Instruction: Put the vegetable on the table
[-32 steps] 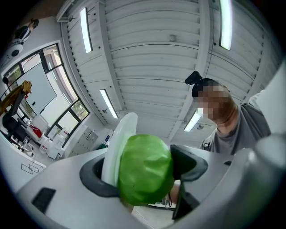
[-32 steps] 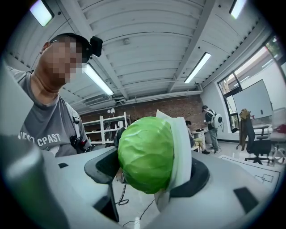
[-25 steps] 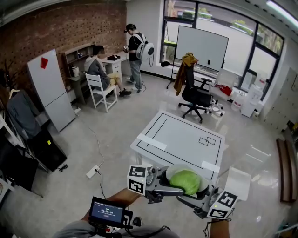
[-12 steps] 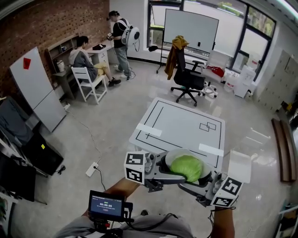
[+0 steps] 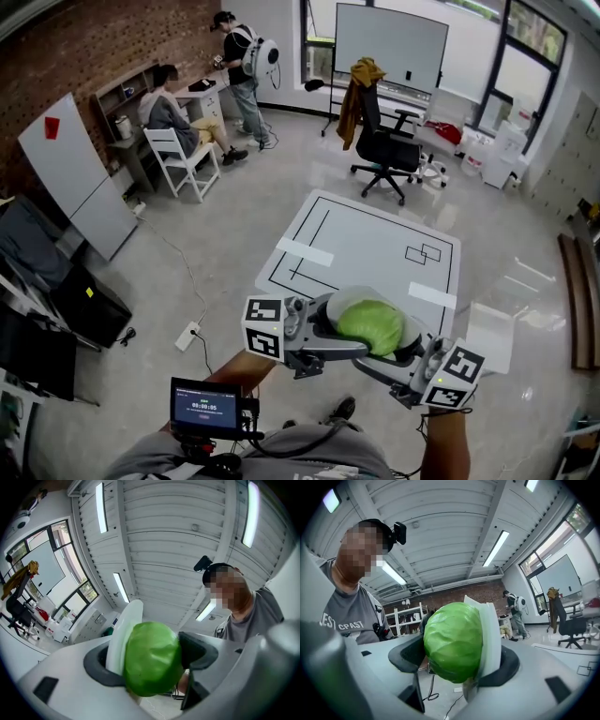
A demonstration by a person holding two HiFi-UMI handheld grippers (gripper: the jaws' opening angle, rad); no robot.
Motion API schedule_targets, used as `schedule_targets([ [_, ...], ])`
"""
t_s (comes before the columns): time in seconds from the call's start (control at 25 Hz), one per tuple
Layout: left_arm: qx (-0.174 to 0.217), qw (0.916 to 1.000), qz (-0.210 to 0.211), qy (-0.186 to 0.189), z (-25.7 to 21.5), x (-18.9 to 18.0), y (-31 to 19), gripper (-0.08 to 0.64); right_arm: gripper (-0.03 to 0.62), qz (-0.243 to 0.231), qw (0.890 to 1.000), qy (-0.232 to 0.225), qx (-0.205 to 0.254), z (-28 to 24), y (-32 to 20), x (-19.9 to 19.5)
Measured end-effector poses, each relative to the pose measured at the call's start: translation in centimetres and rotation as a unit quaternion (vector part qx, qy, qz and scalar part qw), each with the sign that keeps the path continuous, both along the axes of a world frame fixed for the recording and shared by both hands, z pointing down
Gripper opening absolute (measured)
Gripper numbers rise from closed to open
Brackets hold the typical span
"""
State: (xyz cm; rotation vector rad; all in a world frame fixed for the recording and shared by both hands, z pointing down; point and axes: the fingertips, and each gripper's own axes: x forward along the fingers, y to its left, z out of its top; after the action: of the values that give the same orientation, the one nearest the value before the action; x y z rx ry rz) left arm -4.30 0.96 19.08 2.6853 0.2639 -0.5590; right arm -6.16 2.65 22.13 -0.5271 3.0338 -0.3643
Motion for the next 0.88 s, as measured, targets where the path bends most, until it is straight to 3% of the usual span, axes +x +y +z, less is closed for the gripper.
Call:
schedule_targets([
  [0.16, -0.004, 0.9998, -0.020, -0.008, 0.1, 3.7, -4.0, 0.359, 0.322, -0.019, 1.000, -0.008, -0.006, 0.0, -3.9, 3.8],
  [0.56, -0.015, 0.9989, -0.041, -0.015, 1.7, 5.6, -6.5, 0.359, 0.322, -0.045, 0.999, -0.009, -0.012, 1.5, -6.2, 5.6],
  [0.88, -0.017, 0.9978, -0.059, -0.027, 1.3, 11.9, -11.9, 0.359, 0.322, -0.065, 0.998, -0.018, -0.010, 1.0, -11.5, 11.9],
])
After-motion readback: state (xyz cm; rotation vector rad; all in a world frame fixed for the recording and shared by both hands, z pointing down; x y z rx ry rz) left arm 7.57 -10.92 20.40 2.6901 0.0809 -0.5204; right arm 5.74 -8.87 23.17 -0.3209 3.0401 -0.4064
